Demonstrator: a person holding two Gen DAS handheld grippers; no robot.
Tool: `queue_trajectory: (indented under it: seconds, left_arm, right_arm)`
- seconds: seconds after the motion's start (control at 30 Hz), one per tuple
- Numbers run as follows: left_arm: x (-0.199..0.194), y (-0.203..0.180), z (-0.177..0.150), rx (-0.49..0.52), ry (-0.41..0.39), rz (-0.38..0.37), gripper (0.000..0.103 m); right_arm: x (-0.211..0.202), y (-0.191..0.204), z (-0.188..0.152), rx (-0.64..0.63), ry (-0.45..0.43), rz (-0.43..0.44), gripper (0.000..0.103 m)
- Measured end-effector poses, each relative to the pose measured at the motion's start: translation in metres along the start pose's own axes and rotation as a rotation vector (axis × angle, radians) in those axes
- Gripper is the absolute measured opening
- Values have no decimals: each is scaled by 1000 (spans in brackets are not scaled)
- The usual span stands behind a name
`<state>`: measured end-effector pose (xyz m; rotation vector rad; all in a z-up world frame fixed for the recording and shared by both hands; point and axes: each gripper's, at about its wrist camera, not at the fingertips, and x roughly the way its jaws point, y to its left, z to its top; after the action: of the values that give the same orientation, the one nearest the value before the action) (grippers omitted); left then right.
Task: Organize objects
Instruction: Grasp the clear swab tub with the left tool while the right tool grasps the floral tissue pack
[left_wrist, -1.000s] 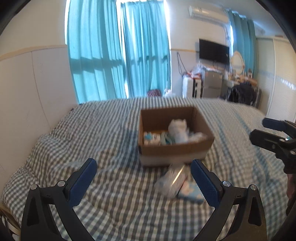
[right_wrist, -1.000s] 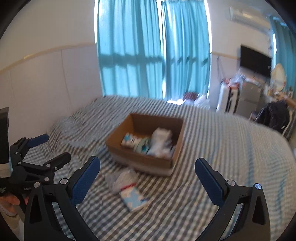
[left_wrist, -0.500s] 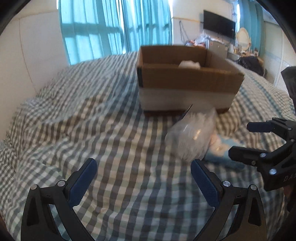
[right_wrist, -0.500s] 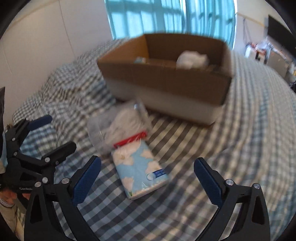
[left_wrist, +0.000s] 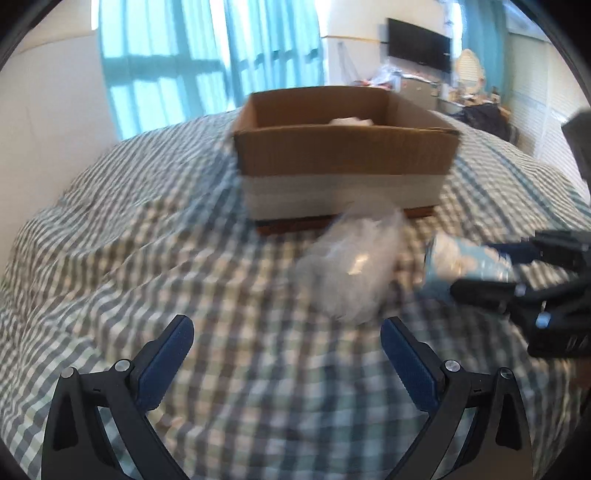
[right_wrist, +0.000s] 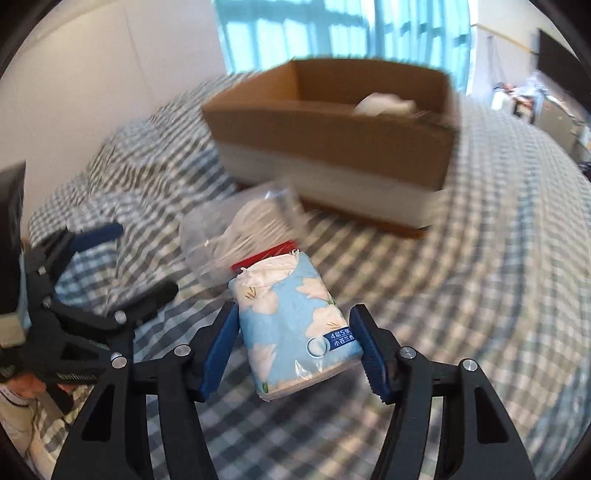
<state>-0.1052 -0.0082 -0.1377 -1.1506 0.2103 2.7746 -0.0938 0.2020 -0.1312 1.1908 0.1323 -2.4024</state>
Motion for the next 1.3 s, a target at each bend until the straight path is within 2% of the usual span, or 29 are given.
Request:
queue_trajectory:
  seconds: [0.1,0.2,0.3,0.4,0.5,0.57,0.6,0.7,0.77,0.8,1.0,1.2,1.3]
  left_arm:
    - [1,-13,9,15,-23,-40,103]
    - [9,-26,21,49,-32,-70,103]
    - [26,-38,33,115,-35,-63,103]
    - [40,-42,41,132,-29,-71,103]
    - [57,-44,45,144,-8,-83,103]
    - [71,-44,45,150,39,-96,103]
    - [78,-44,44,150,67,-114,100]
    - [83,-42,44,144,82,-112,92]
    - [82,-39,44,138,81,-113,80]
    - [80,-38,43,137,82,-116,79]
    - [56,-33,35,131,99,-93,75]
    - [18,-21,30,63,107,-69,71]
    - [1,-14,28,40,87,-62,68]
  right_arm:
    - [-19,-13,2,24,-42,-57,62]
    - [-32,-28,0,67,-75,-70,62]
    - [-38,-37,3,99,-100,-84,62]
    - [-39,-44,4,103,-101,-117,62]
    - [-36,-52,4,121,-88,-112,62]
    - [-32,-56,4,131,-74,-111,62]
    - [-29,-56,4,135,-67,-110,62]
    - [-23,-55,2,126,-48,-111,62]
    - [-21,-50,1,111,-42,-120,62]
    - [-20,-48,1,106,-40,-122,62]
    - [-24,-41,-2,114,-44,-97,62]
    - [-48,-30,-7,166,-89,-77,62]
    - [-61,-24,-10,180,-103,-76,62]
